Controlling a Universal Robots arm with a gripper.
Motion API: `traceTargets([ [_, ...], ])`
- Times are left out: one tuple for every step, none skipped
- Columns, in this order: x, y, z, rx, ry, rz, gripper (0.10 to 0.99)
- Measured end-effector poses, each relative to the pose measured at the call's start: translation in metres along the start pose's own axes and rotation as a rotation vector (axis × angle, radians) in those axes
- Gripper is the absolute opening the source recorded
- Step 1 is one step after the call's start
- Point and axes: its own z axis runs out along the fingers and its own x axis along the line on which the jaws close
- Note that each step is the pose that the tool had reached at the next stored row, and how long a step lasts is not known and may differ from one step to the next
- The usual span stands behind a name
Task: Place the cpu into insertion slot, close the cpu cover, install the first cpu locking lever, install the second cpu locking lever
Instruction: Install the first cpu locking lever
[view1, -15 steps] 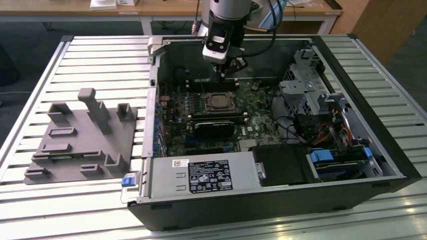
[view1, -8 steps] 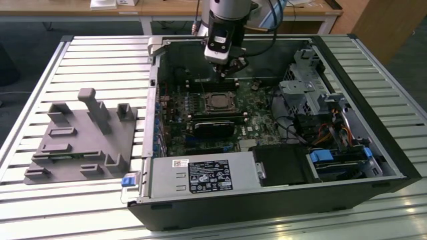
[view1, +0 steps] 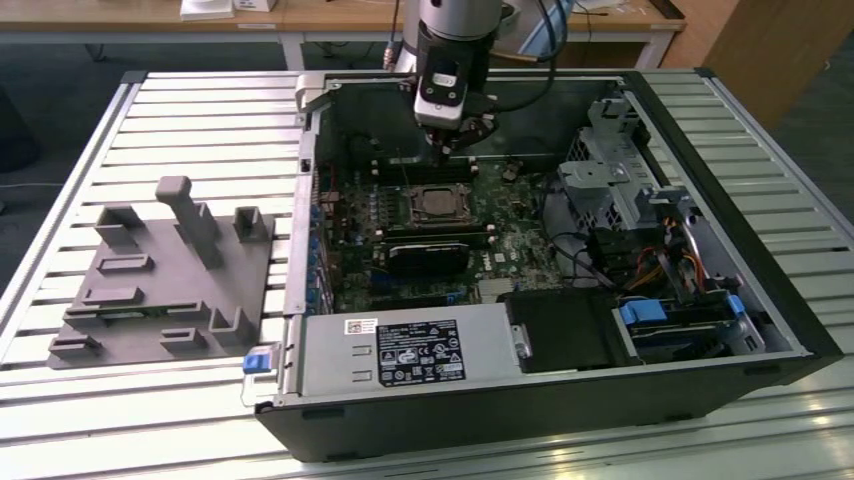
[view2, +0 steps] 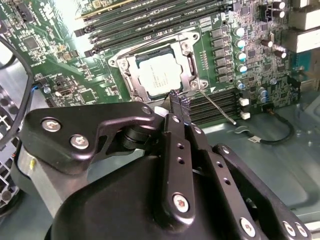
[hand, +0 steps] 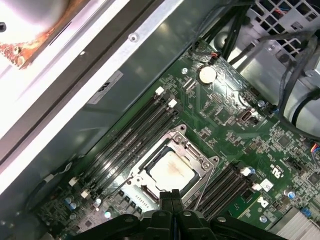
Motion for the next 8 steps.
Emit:
traceTargets([
  [0.0, 0.0, 0.0, 0.0, 0.0001, -0.008, 0.106],
  [0.0, 0.0, 0.0, 0.001, 0.0001, -0.016, 0.106],
  [0.0, 0.0, 0.0, 0.001, 0.0002, -0.025, 0.106],
  [0.0, 0.0, 0.0, 0.001, 0.0002, -0.034, 0.106],
  [0.0, 0.0, 0.0, 0.001, 0.0003, -0.042, 0.106],
  [0.0, 0.0, 0.0, 0.002, 0.0003, -0.051, 0.106],
  [0.0, 0.0, 0.0, 0.002, 0.0004, -0.06, 0.106],
  [0.0, 0.0, 0.0, 0.002, 0.0004, -0.069, 0.106],
])
